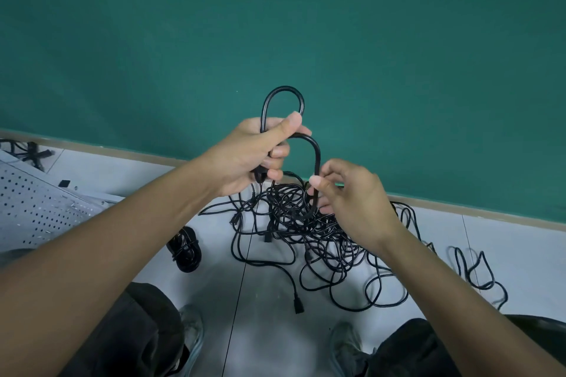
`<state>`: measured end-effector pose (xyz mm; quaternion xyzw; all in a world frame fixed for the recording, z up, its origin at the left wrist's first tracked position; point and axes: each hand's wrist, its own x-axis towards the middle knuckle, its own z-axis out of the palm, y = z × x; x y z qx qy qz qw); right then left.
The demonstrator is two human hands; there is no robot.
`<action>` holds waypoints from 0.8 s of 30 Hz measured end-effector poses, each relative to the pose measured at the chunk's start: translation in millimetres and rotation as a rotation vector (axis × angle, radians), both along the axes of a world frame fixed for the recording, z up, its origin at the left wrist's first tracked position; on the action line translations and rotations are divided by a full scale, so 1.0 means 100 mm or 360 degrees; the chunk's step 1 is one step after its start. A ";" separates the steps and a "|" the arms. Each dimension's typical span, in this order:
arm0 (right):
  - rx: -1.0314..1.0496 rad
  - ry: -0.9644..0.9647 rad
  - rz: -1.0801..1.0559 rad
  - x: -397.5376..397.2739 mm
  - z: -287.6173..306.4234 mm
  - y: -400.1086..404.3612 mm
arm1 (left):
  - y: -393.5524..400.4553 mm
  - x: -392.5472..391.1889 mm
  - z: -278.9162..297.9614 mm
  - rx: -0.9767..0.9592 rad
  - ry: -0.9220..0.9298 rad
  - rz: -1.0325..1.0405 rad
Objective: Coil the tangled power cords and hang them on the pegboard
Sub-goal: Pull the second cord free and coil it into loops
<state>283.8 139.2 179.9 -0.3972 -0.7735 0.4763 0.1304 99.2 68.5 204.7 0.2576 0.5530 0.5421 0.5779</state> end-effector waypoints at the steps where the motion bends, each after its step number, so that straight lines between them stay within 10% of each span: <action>1: -0.0022 0.0061 -0.0041 -0.02 0.04 -0.02 | 0.01 0.00 -0.01 0.0008 0.0035 0.0011; 13: -0.0650 0.0604 -0.0322 -0.18 0.31 -0.04 | 0.01 0.27 -0.14 -0.0161 0.0221 0.0117; 24: -0.0361 0.0464 -0.0581 -0.13 0.24 0.04 | -0.04 0.26 -0.07 -0.0227 0.0501 -0.0445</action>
